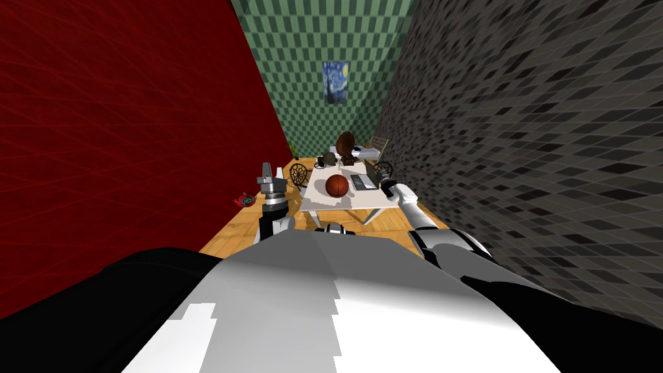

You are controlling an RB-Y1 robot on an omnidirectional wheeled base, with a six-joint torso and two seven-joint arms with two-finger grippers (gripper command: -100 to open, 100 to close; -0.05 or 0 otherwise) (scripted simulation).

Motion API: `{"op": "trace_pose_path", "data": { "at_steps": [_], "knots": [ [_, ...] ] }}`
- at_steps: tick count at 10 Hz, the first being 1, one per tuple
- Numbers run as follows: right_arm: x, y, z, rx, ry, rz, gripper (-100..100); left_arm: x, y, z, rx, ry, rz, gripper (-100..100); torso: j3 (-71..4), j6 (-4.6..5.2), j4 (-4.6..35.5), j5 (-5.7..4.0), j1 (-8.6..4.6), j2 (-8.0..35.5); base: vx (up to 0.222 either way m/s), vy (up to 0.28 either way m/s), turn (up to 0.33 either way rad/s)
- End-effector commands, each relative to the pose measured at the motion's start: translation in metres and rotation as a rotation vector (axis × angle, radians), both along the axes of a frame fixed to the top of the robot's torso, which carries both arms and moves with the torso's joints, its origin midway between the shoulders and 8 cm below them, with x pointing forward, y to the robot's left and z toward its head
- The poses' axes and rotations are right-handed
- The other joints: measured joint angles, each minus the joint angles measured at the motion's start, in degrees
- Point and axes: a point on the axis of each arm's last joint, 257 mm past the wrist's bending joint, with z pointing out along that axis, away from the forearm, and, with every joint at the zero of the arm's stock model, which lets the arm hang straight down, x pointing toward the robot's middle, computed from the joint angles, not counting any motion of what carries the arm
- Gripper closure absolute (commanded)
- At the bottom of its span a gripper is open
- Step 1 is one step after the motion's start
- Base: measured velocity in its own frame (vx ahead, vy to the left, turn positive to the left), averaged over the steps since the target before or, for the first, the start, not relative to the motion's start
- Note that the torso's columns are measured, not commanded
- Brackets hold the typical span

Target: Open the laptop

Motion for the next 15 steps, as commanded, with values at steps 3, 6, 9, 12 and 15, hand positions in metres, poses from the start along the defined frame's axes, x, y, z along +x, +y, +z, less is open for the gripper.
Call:
{"op": "trace_pose_path", "data": {
  "at_steps": [3,6,9,12,15],
  "knots": [
    [-0.013,0.04,-0.032,-0.127,0.001,0.006,100,0.0,0.0,0.0,0.0,0.0,0.0,0,-0.09,-0.14,0.0,0.08,0.2,-0.13,0.024,-0.046,0.007],
    [-0.023,0.065,-0.049,-0.206,-0.005,0.006,100,0.0,0.0,0.0,0.0,0.0,0.0,0,-0.09,-0.1,-0.01,0.1,0.27,-0.13,0.027,-0.041,0.005],
    [-0.028,0.077,-0.055,-0.256,-0.011,0.004,100,0.0,0.0,0.0,0.0,0.0,0.0,0,0.05,-0.14,0.11,0.15,0.34,0.07,0.025,-0.033,0.003],
    [-0.04,0.1,-0.066,-0.334,-0.022,-0.004,100,0.0,0.0,0.0,0.0,0.0,0.0,0,0.19,-0.1,0.21,0.19,0.41,0.29,0.02,-0.03,0.003],
    [-0.052,0.12,-0.072,-0.391,-0.033,-0.019,100,0.0,0.0,0.0,0.0,0.0,0.0,0,0.17,-0.12,0.18,0.17,0.39,0.26,0.023,-0.04,0.005]
  ]
}}
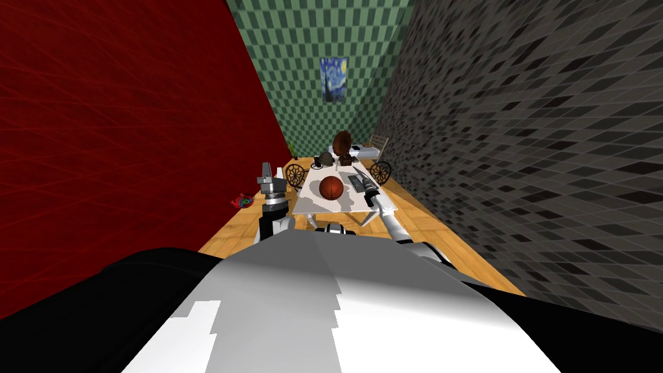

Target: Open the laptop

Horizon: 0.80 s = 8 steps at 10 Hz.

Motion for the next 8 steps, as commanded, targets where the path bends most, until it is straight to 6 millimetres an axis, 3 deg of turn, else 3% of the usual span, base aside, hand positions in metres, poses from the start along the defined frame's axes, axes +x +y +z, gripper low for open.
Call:
{"op": "trace_pose_path", "data": {
  "at_steps": [1,2,3,4,6,8],
  "knots": [
    [-0.01,0.017,-0.004,-0.062,-0.013,-0.009,100,0.0,0.0,0.0,0.0,0.0,0.0,0,-0.01,0.01,0.0,-0.01,-0.05,-0.02,0.027,-0.041,0.002],
    [-0.01,0.014,-0.004,-0.046,-0.01,-0.007,100,0.0,0.0,0.0,0.0,0.0,0.0,0,-0.02,0.0,-0.01,0.0,0.02,-0.03,0.01,-0.014,0.001],
    [0.001,-0.001,0.003,-0.054,-0.008,-0.005,-100,0.0,0.0,0.0,0.0,0.0,0.0,0,0.0,0.0,0.0,0.03,0.1,0.01,-0.04,0.042,0.035],
    [0.001,-0.001,0.003,-0.054,-0.008,-0.005,-100,0.0,0.0,0.0,0.0,0.0,0.0,0,0.07,0.0,0.01,0.06,0.22,0.12,-0.061,0.064,0.046],
    [0.011,-0.017,0.012,-0.055,-0.006,-0.005,-100,0.0,0.0,0.0,0.0,0.0,0.0,0,-0.24,0.33,-0.37,-0.17,-0.39,-0.39,-0.059,0.08,0.004],
    [0.022,-0.035,0.023,-0.055,-0.005,-0.009,-100,0.0,0.0,0.0,0.0,0.0,0.0,0,-0.16,0.04,-0.11,-0.06,-0.14,-0.25,-0.04,0.073,0.009]
  ]
}}
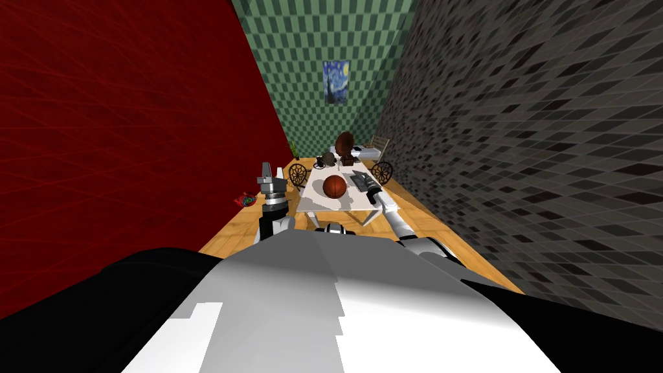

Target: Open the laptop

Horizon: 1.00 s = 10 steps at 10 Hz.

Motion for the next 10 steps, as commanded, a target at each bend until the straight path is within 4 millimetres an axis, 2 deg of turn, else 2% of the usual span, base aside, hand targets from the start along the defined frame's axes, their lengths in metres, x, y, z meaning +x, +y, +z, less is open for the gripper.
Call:
{"op": "trace_pose_path", "data": {
  "at_steps": [1,3,5,6,7,8,10],
  "knots": [
    [0.012,-0.025,0.014,0.001,0.001,-0.005,-100,0.0,0.0,0.0,0.0,0.0,0.0,0,0.11,-0.03,0.08,0.06,0.13,0.18,-0.049,0.064,0.024],
    [0.022,-0.045,0.028,0.004,-0.002,-0.014,-100,0.0,0.0,0.0,0.0,0.0,0.0,0,0.23,-0.04,0.14,0.08,0.22,0.35,-0.059,0.073,0.02],
    [0.022,-0.045,0.028,0.004,-0.002,-0.014,-100,0.0,0.0,0.0,0.0,0.0,0.0,0,0.16,-0.03,0.1,0.06,0.15,0.23,-0.03,0.043,0.001],
    [0.026,-0.055,0.036,0.006,-0.004,-0.02,-100,0.0,0.0,0.0,0.0,0.0,0.0,0,0.09,-0.03,0.07,0.02,0.02,0.14,-0.018,0.019,0.013],
    [0.025,-0.05,0.032,0.005,-0.003,-0.018,-100,0.0,0.0,0.0,0.0,0.0,0.0,0,0.09,-0.03,0.07,0.03,0.05,0.14,-0.01,0.011,0.002],
    [0.026,-0.051,0.032,0.006,-0.003,-0.018,0,0.0,0.0,0.0,0.0,0.0,0.0,0,0.11,-0.03,0.08,0.04,0.1,0.17,0.0,0.0,0.0],
    [0.026,-0.05,0.032,0.006,-0.003,-0.018,0,0.0,0.0,0.0,0.0,0.0,0.0,0,0.15,-0.03,0.1,0.06,0.15,0.23,0.0,0.0,0.0]
  ]
}}
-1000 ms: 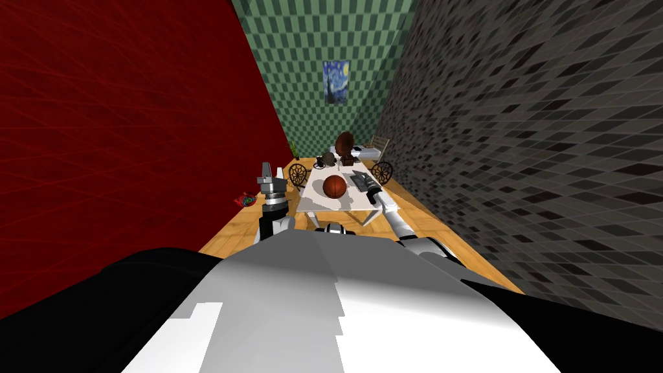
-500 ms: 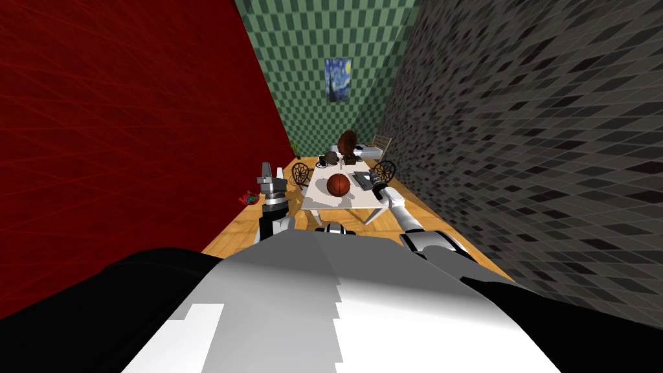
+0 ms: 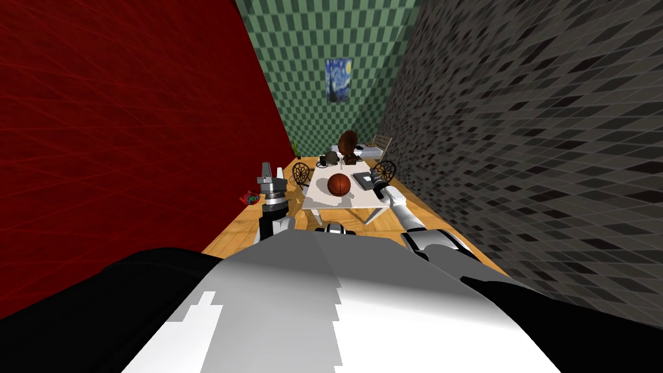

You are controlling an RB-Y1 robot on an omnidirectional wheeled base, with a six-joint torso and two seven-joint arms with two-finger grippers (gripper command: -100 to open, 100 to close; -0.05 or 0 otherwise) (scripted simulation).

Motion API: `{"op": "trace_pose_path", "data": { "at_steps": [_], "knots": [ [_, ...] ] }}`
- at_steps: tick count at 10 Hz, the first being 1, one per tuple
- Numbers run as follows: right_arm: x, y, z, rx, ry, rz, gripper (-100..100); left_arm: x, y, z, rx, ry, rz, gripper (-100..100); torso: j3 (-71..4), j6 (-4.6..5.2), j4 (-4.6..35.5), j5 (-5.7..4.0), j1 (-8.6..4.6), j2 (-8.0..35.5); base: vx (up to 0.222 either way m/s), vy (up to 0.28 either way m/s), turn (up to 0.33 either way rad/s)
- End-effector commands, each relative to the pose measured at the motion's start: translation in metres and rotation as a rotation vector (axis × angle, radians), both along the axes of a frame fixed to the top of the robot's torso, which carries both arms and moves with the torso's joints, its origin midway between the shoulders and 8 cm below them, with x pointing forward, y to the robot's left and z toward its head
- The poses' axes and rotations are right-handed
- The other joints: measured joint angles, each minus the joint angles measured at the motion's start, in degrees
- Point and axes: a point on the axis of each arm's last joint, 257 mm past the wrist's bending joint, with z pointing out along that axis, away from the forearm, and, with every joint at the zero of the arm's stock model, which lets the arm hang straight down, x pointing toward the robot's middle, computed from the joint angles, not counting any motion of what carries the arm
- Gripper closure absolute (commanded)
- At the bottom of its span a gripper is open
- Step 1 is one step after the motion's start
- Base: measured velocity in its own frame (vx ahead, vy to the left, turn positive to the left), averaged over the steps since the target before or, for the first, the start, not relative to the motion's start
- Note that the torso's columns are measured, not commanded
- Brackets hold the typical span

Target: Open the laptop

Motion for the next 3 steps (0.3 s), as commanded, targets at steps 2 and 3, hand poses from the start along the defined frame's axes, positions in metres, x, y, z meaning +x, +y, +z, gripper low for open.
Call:
{"op": "trace_pose_path", "data": {
  "at_steps": [2,3],
  "knots": [
    [0.0,0.0,0.0,0.0,0.0,0.0,0,0.0,0.0,0.0,0.0,0.0,0.0,0,0.01,0.0,0.01,0.01,0.02,0.02,0.0,0.0,0.0],
    [0.0,0.0,0.0,0.0,0.0,0.0,0,0.0,0.0,0.0,0.0,0.0,0.0,0,0.01,0.0,0.01,0.01,0.02,0.02,0.0,0.0,0.0]
  ]
}}
